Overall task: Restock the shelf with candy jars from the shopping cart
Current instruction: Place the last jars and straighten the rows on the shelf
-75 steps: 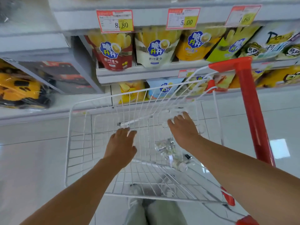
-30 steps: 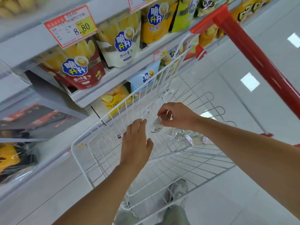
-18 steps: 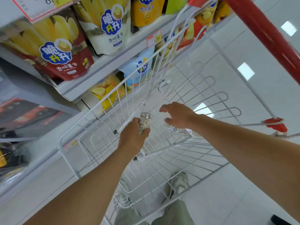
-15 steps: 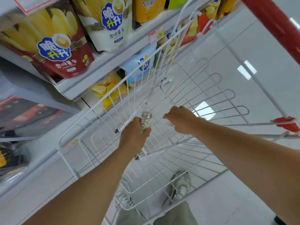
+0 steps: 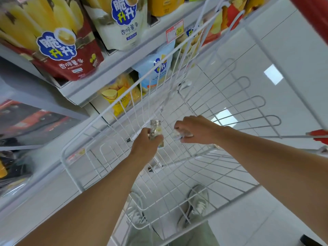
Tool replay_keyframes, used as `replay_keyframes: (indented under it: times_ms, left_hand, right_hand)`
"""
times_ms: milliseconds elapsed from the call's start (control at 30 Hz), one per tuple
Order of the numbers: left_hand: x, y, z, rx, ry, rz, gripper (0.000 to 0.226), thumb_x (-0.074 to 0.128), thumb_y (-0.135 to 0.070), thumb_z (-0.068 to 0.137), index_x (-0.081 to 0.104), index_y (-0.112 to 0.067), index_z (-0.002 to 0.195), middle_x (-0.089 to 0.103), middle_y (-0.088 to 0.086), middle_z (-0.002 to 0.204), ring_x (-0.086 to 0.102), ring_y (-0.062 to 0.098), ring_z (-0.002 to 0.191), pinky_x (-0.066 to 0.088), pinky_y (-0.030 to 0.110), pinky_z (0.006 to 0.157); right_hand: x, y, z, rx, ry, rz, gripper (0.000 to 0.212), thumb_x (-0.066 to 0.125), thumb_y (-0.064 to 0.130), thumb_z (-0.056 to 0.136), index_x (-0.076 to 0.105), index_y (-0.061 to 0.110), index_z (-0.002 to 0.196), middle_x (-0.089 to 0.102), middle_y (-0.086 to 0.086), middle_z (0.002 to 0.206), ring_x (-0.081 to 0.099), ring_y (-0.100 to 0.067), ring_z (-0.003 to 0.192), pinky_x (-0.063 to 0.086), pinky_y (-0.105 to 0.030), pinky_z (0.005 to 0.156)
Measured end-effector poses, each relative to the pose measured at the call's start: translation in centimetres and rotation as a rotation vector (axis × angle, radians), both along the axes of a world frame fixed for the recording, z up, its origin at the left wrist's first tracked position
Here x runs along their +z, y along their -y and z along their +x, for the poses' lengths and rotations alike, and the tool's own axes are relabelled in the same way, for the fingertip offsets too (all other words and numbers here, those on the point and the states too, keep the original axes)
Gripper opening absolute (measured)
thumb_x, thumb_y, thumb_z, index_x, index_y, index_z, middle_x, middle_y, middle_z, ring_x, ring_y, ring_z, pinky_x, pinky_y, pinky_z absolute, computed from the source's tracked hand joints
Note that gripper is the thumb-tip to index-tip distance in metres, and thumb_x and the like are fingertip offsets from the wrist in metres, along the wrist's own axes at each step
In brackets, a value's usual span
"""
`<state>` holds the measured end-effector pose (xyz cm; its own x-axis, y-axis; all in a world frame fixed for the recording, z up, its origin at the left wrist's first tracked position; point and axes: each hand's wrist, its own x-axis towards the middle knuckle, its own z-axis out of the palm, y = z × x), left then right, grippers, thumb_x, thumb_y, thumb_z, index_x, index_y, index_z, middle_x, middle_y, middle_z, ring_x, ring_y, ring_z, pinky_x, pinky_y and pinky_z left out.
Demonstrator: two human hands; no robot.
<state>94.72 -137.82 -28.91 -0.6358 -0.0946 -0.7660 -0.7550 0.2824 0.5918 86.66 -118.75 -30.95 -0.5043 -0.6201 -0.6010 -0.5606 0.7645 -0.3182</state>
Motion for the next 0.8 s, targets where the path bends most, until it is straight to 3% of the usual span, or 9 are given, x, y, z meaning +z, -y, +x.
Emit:
replay_keyframes:
  times_ms: [67, 167, 300, 467, 600, 700, 800]
  left_hand:
    - [0.7, 0.0, 0.1, 0.117, 0.056, 0.076, 0.028, 0.065, -0.028, 0.086, 0.051, -0.017, 0.107, 0.061, 0.008, 0.105, 0.063, 0.032, 0.100, 0.053, 0.047, 0.089]
    - [2.0, 0.0, -0.1, 0.244, 0.113, 0.162, 0.017, 0.055, -0.019, 0.093, 0.050, -0.011, 0.108, 0.061, 0.016, 0.112, 0.063, 0.027, 0.092, 0.057, 0.039, 0.078]
    - [4.5, -0.1, -0.6, 0.323, 0.159, 0.241, 0.022, 0.054, -0.028, 0.093, 0.055, -0.011, 0.108, 0.066, 0.015, 0.106, 0.063, 0.021, 0.078, 0.051, 0.028, 0.058]
    - [8.7, 0.5, -0.6, 0.352, 0.101, 0.314, 0.032, 0.073, -0.031, 0.082, 0.063, -0.012, 0.105, 0.071, 0.009, 0.099, 0.067, 0.019, 0.078, 0.050, 0.027, 0.066]
    - [12.6, 1.5, -0.2, 0.373, 0.064, 0.379, 0.029, 0.067, -0.036, 0.086, 0.066, -0.014, 0.104, 0.074, 0.003, 0.087, 0.067, 0.014, 0.070, 0.048, 0.027, 0.070]
    - [15.6, 1.6, 0.0, 0.450, 0.045, 0.500, 0.033, 0.060, -0.038, 0.090, 0.067, -0.011, 0.107, 0.073, 0.010, 0.089, 0.062, 0.013, 0.061, 0.044, 0.023, 0.056]
    - [19.1, 0.9, -0.3, 0.515, -0.013, 0.540, 0.037, 0.058, -0.039, 0.091, 0.065, -0.008, 0.110, 0.070, 0.012, 0.085, 0.061, 0.013, 0.056, 0.042, 0.020, 0.044]
  right_hand:
    - [1.2, 0.1, 0.1, -0.155, 0.144, -0.089, 0.050, 0.069, 0.045, 0.083, 0.049, 0.029, 0.126, 0.049, -0.001, 0.103, 0.055, -0.022, 0.095, 0.047, -0.037, 0.085]
    - [2.9, 0.3, 0.1, -0.289, 0.218, -0.179, 0.055, 0.079, 0.038, 0.076, 0.055, 0.026, 0.124, 0.048, -0.003, 0.106, 0.053, -0.020, 0.097, 0.044, -0.031, 0.084]
    - [5.5, 1.3, 0.2, -0.292, 0.196, -0.284, 0.054, 0.085, 0.026, 0.069, 0.062, 0.021, 0.117, 0.048, 0.000, 0.102, 0.052, -0.015, 0.091, 0.040, -0.026, 0.079]
    - [10.3, 2.2, 0.0, -0.339, 0.217, -0.423, 0.052, 0.081, 0.013, 0.072, 0.059, 0.023, 0.118, 0.052, 0.001, 0.110, 0.055, -0.012, 0.097, 0.043, -0.017, 0.080]
    - [15.9, 2.1, -1.0, -0.504, 0.405, -0.491, 0.048, 0.075, 0.008, 0.080, 0.054, 0.024, 0.120, 0.057, 0.003, 0.109, 0.058, -0.009, 0.091, 0.048, -0.022, 0.082]
    - [20.2, 2.0, -1.6, -0.623, 0.530, -0.601, 0.041, 0.074, 0.008, 0.083, 0.058, 0.014, 0.120, 0.061, -0.001, 0.101, 0.061, -0.010, 0.083, 0.050, -0.021, 0.076]
    - [23.7, 2.0, -2.1, -0.647, 0.494, -0.666, 0.026, 0.073, 0.014, 0.085, 0.064, 0.008, 0.109, 0.067, -0.004, 0.091, 0.061, -0.012, 0.078, 0.047, -0.023, 0.067]
